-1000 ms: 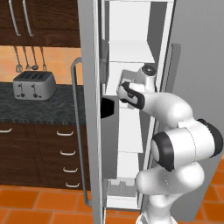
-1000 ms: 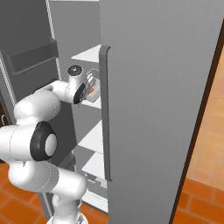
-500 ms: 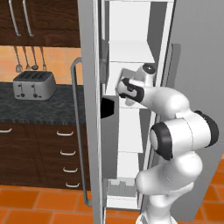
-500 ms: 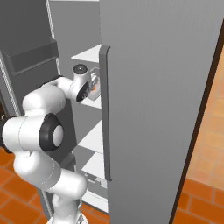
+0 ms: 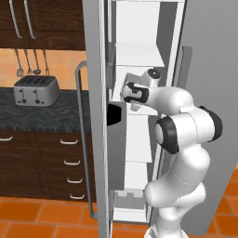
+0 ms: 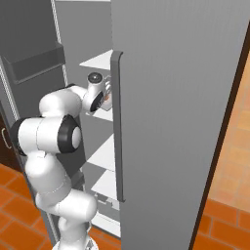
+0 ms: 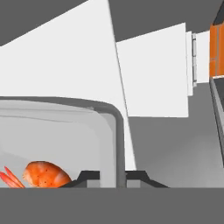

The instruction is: Take the meat container that has the shrimp and place it on the second highest rack of the freezer. Then take the vegetable container that has the squashs and place it on the highest rack of the freezer.

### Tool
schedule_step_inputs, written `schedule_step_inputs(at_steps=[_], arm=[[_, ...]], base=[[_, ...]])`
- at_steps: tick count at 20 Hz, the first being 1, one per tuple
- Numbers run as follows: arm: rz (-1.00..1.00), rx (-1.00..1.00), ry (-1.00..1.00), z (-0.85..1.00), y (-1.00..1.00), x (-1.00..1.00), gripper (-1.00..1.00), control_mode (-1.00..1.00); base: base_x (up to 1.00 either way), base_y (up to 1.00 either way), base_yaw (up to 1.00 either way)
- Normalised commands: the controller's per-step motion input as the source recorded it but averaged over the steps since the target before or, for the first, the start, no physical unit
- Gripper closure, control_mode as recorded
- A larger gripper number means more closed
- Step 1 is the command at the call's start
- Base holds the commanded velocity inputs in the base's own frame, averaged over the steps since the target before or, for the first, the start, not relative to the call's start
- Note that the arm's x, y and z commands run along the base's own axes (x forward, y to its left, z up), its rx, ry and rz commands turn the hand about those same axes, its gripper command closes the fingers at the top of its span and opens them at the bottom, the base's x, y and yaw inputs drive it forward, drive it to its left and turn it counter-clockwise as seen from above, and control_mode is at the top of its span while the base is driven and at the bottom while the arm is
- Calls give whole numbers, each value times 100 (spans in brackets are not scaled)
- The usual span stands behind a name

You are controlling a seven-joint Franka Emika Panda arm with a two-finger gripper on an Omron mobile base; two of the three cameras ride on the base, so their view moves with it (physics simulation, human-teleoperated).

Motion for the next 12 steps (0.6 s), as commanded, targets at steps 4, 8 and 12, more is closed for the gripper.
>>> schedule_step_inputs(at_steps=[4,8,12], arm=[[2,-5,-3,-16,-7,28,-100,-100],[0,-9,-8,-12,-38,31,-100,-100],[0,0,-6,-2,-14,5,-100,-100]], base=[[0,0,0],[0,0,0],[0,0,0]])
